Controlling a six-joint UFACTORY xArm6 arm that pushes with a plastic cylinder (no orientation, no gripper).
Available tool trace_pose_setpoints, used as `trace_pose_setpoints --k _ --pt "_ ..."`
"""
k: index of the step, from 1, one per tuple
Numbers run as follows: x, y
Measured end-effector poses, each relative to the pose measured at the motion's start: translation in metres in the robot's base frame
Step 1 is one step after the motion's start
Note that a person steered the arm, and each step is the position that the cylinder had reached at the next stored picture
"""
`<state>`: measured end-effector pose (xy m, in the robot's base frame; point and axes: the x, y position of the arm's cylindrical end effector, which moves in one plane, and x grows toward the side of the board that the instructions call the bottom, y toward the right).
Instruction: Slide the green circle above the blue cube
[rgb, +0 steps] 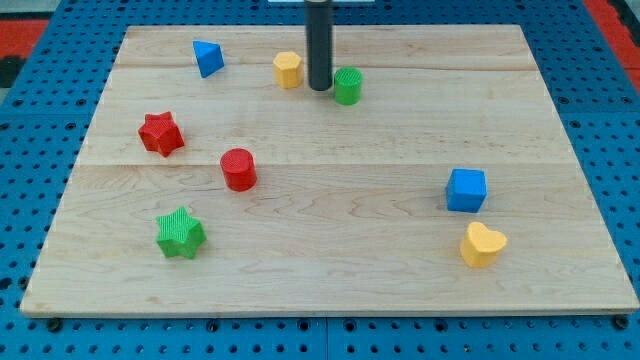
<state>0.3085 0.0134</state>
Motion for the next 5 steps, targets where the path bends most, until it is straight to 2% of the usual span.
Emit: trace_pose_setpoints --k 1,2,3,4,5 --pt "0.001 0.045" --pt "-0.009 0.039" --pt "0.027 0.095" --pt "0.046 0.130" --pt "0.029 0.103"
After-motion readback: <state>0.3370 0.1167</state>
